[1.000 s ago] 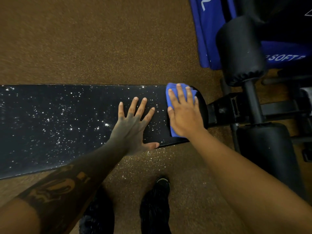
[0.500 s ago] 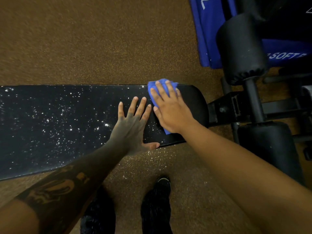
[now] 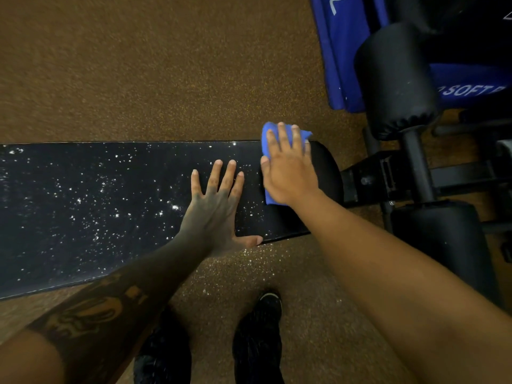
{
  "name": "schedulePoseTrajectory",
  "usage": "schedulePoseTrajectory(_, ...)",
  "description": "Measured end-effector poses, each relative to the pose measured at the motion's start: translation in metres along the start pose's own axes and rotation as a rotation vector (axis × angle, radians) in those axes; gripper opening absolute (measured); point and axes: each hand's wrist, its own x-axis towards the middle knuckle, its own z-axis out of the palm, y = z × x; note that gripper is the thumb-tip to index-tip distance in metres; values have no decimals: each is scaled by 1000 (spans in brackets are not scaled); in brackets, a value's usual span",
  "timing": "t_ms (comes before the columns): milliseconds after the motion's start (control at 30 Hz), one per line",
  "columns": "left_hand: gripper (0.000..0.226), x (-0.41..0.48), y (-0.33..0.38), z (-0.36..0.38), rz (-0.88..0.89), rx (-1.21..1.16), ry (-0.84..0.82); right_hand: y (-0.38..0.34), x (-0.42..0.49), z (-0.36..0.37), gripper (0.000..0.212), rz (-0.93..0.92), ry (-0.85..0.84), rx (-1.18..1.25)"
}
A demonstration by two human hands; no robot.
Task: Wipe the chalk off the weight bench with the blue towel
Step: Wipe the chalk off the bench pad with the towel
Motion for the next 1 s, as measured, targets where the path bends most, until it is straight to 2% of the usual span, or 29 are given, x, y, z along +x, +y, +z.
schedulePoseTrajectory(100,134,0,1,0,5,7,7,-3,-12,2,61,-369,-30,-77)
schedulePoseTrajectory(133,134,0,0,0,5,6,9,3,-11,1,61,-397,-39,-79)
schedulePoseTrajectory(167,134,0,0,0,5,6,11,8,-8,1,59,-331,-38,-58)
schedulePoseTrajectory(267,132,0,-1,0,13,4,10,13,-9,2,61,55,-9,21)
schedulePoseTrajectory(300,131,0,-2,1,23,6,12,9,-16,4,62,55,3,10)
schedulePoseTrajectory(400,129,-2,-6,1,60,7,15,3,-48,10,63,-233,-9,-60)
schedulePoseTrajectory(433,129,-2,-7,1,68,9,14,8,-55,11,62,-260,-12,-65)
schedulePoseTrajectory(467,130,-3,-9,1,76,14,13,13,-57,11,61,-209,-6,-44)
schedulePoseTrajectory(567,132,-3,-13,0,96,20,8,15,-63,14,61,168,20,59)
schedulePoseTrajectory(600,132,-3,-13,0,101,21,9,7,-71,16,62,215,38,61)
schedulePoseTrajectory(733,132,-4,-15,-1,119,8,14,-17,-112,29,62,-33,-17,15)
schedulePoseTrajectory(800,133,-5,-15,-1,127,25,12,-7,-114,32,60,53,19,39)
schedulePoseTrajectory(900,132,-6,-17,0,142,46,4,-10,-116,35,61,366,91,127)
schedulePoseTrajectory(933,132,-7,-17,0,146,47,3,-21,-120,37,61,353,84,129)
schedulePoseTrajectory(1000,132,-8,-18,1,159,32,13,-40,-134,44,62,137,32,75)
